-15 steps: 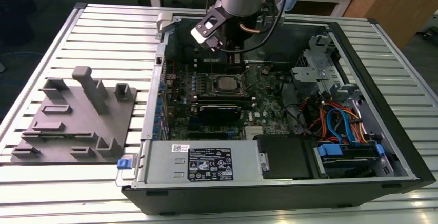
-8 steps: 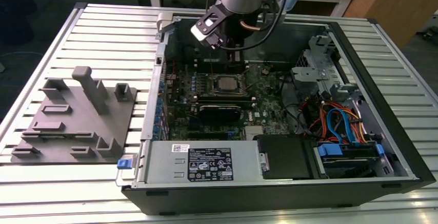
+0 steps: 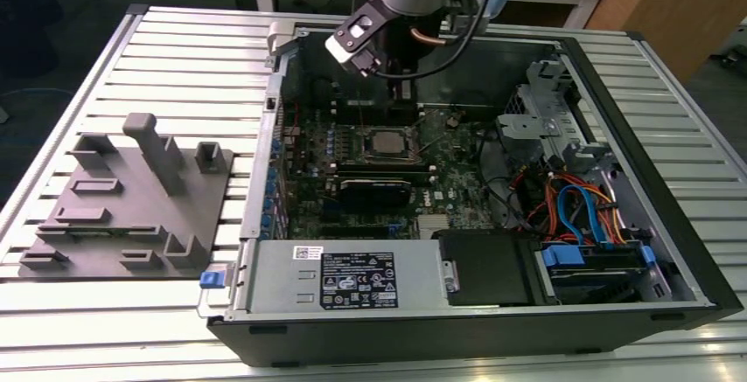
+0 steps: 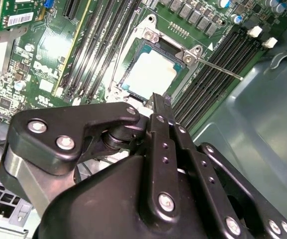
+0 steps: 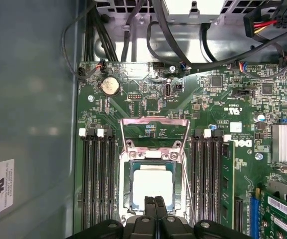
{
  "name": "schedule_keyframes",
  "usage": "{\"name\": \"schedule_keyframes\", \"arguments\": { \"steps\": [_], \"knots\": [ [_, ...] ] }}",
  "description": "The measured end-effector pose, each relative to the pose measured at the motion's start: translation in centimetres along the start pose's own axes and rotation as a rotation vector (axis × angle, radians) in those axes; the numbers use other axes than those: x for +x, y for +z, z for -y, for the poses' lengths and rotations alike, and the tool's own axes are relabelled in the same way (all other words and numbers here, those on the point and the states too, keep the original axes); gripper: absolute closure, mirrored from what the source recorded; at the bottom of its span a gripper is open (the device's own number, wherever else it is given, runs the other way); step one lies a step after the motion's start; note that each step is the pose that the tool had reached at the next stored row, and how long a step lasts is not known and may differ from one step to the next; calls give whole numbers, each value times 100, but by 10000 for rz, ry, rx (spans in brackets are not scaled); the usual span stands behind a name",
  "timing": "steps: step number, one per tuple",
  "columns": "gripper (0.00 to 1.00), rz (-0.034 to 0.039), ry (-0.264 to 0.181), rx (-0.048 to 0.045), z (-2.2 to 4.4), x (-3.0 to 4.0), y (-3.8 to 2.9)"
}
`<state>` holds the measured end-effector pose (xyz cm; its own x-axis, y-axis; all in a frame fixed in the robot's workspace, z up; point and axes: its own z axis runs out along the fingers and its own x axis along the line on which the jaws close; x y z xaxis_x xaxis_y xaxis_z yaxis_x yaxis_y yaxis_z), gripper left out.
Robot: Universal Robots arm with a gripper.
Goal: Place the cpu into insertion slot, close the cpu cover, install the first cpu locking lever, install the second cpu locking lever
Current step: 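Close the cpu cover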
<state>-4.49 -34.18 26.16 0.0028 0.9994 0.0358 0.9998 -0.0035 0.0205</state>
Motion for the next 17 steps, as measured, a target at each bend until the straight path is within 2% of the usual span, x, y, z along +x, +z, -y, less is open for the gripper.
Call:
{"name": "schedule_keyframes", "arguments": {
  "steps": [6, 9, 17],
  "knots": [
    [89, 28, 0, 1, -2, 6, -77],
    [89, 59, 19, 26, -2, 7, -91],
    [89, 59, 23, 54, -21, 7, -95]
  ]
}}
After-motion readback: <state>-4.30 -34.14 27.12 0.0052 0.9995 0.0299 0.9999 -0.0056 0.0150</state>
